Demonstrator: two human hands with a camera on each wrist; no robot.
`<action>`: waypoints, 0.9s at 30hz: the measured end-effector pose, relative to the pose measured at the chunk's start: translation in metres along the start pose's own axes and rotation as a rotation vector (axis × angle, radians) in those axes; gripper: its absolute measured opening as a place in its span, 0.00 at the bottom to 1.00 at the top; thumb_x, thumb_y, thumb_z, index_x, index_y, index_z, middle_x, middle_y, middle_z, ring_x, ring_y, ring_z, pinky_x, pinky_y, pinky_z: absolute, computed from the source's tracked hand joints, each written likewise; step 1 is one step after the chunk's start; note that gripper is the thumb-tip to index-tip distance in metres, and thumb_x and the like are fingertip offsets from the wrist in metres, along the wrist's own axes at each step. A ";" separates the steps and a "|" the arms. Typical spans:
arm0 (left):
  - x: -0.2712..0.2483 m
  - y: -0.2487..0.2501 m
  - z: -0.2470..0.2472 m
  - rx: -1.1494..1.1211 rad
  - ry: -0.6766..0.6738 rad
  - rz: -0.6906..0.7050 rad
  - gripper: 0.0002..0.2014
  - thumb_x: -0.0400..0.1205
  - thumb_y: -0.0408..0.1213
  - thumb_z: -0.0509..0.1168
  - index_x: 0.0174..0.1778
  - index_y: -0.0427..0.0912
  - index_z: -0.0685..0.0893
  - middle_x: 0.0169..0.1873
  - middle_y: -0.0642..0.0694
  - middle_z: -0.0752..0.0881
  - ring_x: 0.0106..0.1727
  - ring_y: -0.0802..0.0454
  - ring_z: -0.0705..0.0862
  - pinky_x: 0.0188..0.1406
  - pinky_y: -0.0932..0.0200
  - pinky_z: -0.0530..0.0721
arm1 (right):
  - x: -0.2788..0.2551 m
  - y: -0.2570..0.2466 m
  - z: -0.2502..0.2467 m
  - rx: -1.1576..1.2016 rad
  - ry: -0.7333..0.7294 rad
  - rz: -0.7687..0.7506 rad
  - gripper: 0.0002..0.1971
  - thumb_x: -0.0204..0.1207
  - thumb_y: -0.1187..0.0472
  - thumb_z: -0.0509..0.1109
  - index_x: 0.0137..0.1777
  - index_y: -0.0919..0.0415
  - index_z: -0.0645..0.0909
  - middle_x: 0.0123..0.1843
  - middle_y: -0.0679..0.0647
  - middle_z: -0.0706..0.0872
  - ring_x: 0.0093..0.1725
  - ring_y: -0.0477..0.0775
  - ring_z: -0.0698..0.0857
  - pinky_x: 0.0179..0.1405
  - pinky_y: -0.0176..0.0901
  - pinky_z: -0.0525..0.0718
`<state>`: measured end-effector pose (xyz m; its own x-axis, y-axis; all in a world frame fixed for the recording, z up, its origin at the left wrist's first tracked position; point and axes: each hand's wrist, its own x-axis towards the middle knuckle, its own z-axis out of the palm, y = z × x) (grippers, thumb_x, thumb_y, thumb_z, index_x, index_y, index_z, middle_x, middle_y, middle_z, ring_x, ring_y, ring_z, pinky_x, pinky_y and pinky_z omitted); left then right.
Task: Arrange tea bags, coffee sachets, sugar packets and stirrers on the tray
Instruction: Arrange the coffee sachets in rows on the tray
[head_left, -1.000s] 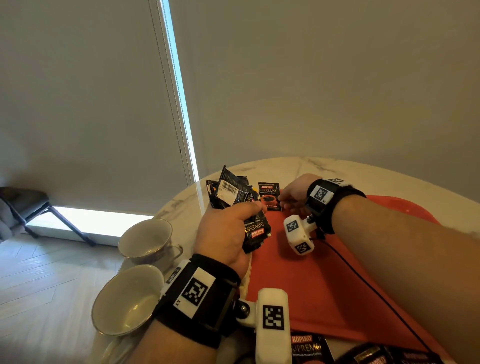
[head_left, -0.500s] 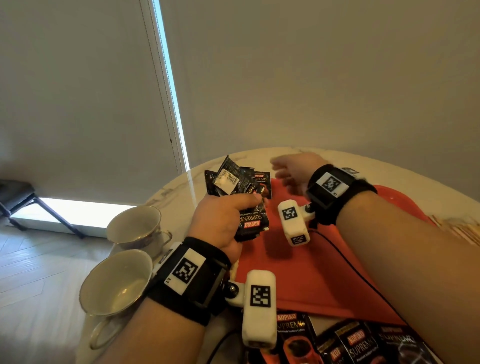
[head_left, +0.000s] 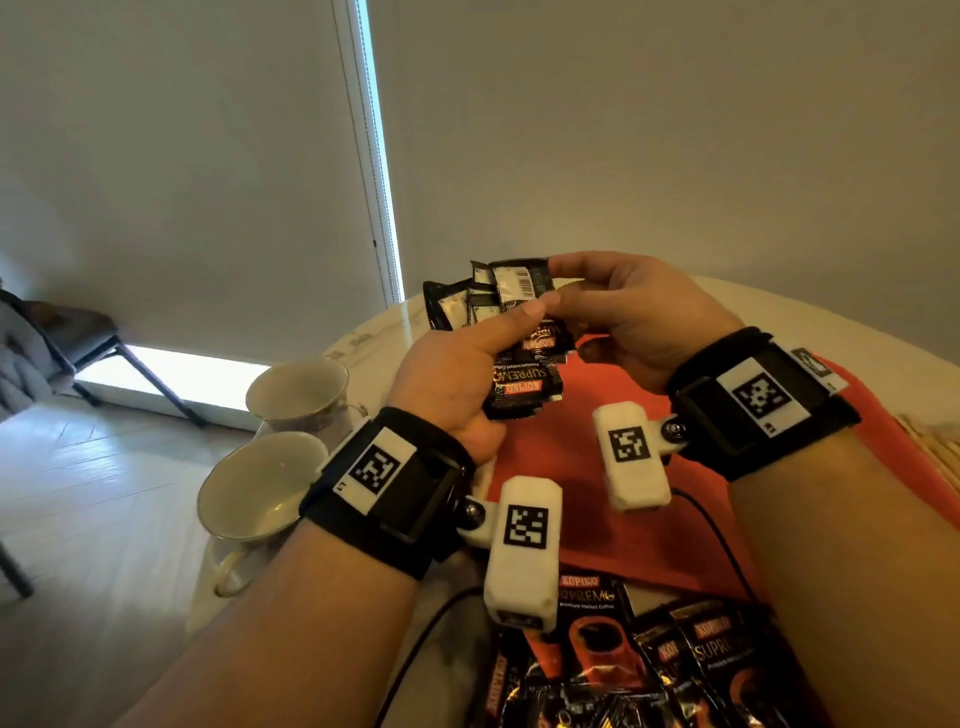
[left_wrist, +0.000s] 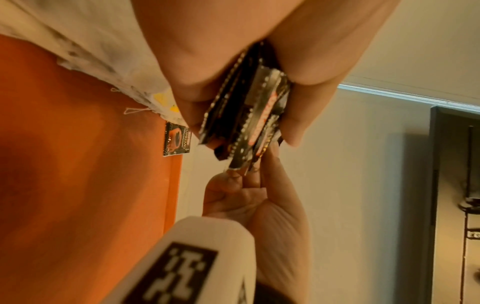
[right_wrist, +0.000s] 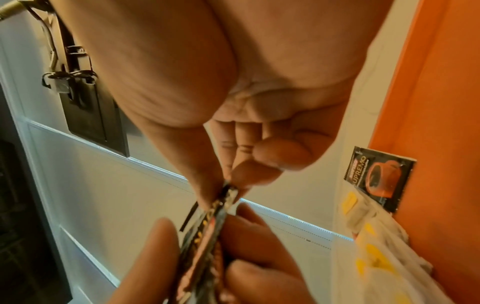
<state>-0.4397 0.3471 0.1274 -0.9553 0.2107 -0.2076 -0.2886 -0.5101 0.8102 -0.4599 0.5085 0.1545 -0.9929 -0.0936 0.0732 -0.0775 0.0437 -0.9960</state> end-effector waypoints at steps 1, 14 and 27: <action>0.001 0.001 -0.001 -0.012 0.015 0.014 0.29 0.73 0.39 0.83 0.70 0.36 0.86 0.59 0.31 0.92 0.61 0.30 0.92 0.70 0.27 0.84 | 0.001 0.000 0.000 0.002 0.013 -0.015 0.12 0.78 0.70 0.75 0.57 0.55 0.86 0.44 0.56 0.87 0.30 0.47 0.79 0.24 0.36 0.76; 0.006 0.004 -0.005 -0.138 0.109 0.090 0.23 0.82 0.43 0.76 0.72 0.40 0.86 0.58 0.36 0.93 0.55 0.36 0.94 0.62 0.37 0.90 | 0.010 0.008 0.005 -0.007 0.035 -0.341 0.17 0.68 0.77 0.64 0.39 0.61 0.93 0.49 0.58 0.93 0.56 0.67 0.91 0.56 0.62 0.91; 0.005 0.000 -0.008 0.039 0.026 0.206 0.18 0.76 0.20 0.72 0.62 0.33 0.89 0.54 0.29 0.92 0.53 0.29 0.92 0.51 0.38 0.90 | 0.003 0.000 0.005 0.209 -0.038 -0.075 0.21 0.73 0.71 0.77 0.67 0.69 0.82 0.57 0.67 0.89 0.47 0.61 0.92 0.42 0.54 0.90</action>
<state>-0.4449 0.3416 0.1226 -0.9953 0.0834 -0.0489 -0.0846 -0.5076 0.8574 -0.4629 0.5029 0.1550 -0.9806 -0.1265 0.1495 -0.1268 -0.1720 -0.9769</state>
